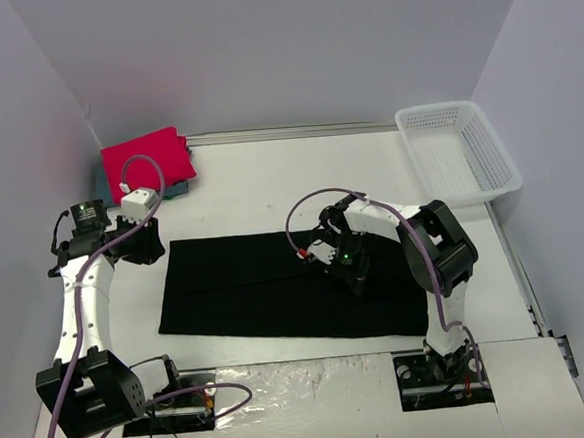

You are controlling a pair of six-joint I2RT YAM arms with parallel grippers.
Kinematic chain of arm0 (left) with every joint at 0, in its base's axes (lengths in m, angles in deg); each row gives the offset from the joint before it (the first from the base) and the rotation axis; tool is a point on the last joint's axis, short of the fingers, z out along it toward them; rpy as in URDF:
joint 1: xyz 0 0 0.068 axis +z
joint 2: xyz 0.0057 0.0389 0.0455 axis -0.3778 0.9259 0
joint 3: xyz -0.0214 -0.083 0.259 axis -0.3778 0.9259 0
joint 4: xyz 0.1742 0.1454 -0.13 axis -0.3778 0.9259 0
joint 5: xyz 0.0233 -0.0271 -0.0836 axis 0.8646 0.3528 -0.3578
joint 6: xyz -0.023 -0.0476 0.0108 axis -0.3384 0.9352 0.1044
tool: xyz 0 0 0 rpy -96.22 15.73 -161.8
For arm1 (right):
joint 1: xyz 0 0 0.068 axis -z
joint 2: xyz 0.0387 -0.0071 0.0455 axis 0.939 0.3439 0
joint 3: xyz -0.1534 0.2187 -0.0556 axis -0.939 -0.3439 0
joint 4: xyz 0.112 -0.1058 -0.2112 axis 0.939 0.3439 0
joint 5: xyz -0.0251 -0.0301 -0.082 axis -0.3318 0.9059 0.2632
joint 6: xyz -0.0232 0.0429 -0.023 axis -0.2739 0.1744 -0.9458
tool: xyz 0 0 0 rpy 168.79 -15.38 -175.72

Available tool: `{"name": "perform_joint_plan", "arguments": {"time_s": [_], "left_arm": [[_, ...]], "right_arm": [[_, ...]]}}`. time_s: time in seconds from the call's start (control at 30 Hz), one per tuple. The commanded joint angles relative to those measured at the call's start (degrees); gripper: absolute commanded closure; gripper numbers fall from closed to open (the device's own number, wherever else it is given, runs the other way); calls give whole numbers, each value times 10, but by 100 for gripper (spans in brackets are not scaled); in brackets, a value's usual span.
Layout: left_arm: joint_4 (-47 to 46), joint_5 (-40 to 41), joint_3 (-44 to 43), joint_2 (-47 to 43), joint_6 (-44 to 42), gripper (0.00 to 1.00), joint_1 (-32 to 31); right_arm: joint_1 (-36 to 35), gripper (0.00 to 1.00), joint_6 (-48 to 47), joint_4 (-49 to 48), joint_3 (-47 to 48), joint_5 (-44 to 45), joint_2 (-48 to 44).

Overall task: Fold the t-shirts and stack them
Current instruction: Fold the other side of the tshirt into a rectangle

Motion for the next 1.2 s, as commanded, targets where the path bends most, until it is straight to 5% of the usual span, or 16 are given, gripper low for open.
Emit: {"name": "perform_joint_plan", "arguments": {"time_s": [0.0, 0.53, 1.17], "left_arm": [[6, -15, -6, -19, -7, 70, 7], [7, -22, -10, -17, -5, 71, 6], [6, -23, -9, -13, -4, 71, 6]], "right_arm": [[-5, 97, 15, 6, -16, 10, -17], [-7, 100, -1, 92, 69, -5, -87], [-57, 100, -36, 157, 113, -86, -66]]}}
